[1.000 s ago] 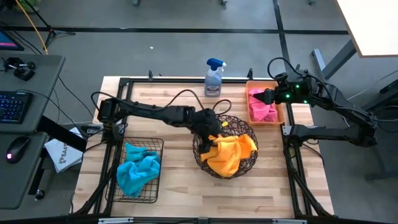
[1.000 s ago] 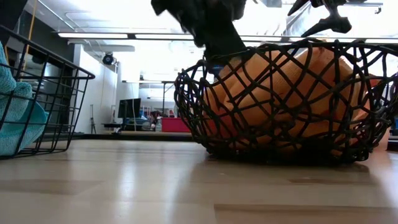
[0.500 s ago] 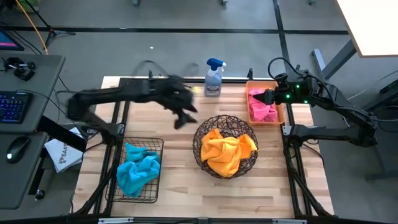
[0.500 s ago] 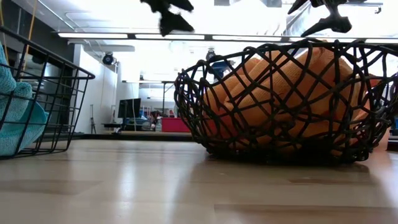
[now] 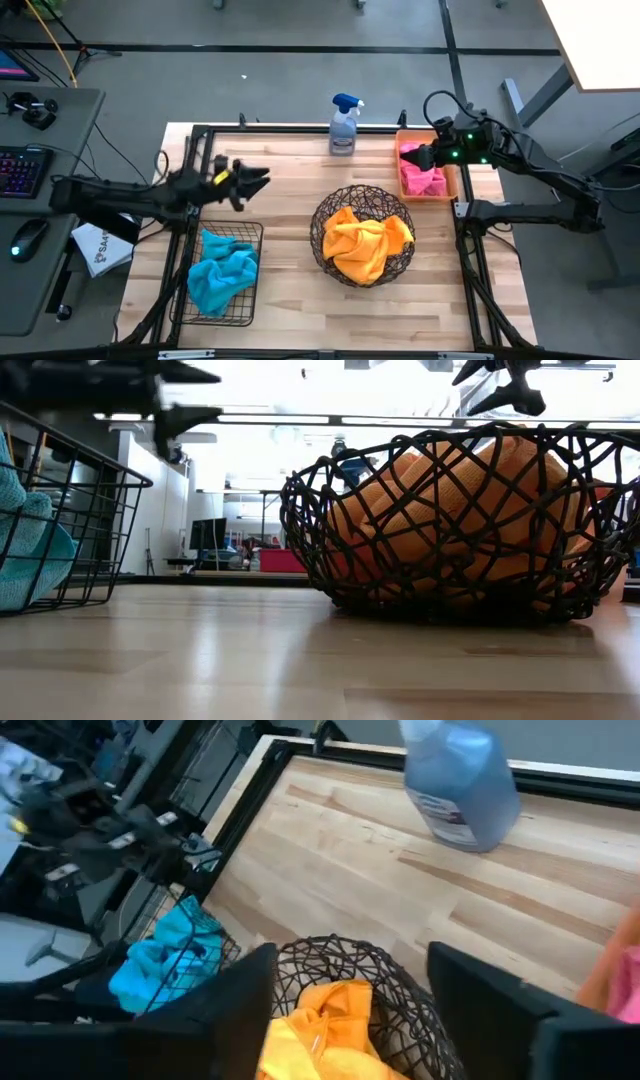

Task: Sort microfiber towel by color & place in baskets
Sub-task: Return to Home Position

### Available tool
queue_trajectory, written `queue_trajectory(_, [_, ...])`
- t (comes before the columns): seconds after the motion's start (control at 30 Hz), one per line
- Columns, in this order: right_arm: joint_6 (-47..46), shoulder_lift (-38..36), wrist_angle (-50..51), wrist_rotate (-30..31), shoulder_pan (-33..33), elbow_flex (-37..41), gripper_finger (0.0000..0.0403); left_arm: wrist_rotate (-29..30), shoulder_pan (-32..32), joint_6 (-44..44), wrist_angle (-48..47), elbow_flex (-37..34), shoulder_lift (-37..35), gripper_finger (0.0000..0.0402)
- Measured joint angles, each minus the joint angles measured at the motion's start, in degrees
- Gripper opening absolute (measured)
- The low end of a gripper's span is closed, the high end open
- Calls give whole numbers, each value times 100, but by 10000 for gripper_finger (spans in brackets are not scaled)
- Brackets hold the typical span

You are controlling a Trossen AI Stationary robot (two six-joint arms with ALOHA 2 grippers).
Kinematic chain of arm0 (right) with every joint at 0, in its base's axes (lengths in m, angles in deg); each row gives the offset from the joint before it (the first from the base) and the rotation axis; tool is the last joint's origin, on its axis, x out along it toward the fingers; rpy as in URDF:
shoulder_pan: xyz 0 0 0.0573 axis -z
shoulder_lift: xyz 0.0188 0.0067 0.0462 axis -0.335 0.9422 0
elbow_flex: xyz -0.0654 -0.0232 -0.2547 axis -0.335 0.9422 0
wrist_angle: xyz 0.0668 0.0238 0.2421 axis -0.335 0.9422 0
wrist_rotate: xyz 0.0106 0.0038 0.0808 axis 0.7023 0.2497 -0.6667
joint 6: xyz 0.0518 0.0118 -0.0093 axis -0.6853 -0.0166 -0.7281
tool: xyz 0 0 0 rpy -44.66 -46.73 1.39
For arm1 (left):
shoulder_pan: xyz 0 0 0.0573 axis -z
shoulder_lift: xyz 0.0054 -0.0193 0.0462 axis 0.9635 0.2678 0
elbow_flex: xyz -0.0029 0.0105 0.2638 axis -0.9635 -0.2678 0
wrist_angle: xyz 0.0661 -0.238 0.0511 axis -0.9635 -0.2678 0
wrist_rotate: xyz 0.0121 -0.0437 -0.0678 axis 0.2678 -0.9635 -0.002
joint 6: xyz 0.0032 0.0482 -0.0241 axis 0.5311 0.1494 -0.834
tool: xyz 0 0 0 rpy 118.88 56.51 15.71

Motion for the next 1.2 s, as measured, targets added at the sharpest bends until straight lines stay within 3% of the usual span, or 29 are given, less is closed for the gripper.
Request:
queue_trajectory(0.13, [271,51,-99,-338,0,0,161,652,423,-30,428,-731,-435,112])
queue_trajectory(0.23, [463,23,59,-825,-2,0,68,884,568,-25,463,-1095,-794,26])
queue_trajectory(0.3, [639,-39,397,-951,-12,0,19,1046,581,-114,425,-1368,-1055,13])
queue_trajectory(0.5, [503,-531,1245,-892,-379,176,8,933,572,175,-499,-1366,-1882,3])
queue_trajectory(0.8, [-141,-2338,326,-444,-1177,1644,2,789,572,594,-473,-1366,-2340,2])
queue_trajectory(0.9, [-233,-2993,-460,-473,-1279,2430,1,789,572,635,-492,-1366,-2333,3])
queue_trajectory(1.0, [-138,-3467,-1864,-580,-1334,3330,1,789,572,635,-540,-1366,-2330,3])
queue_trajectory(1.2, [-440,-3510,-6140,-1079,-1421,5244,0,791,572,635,-539,-1366,-2331,3])
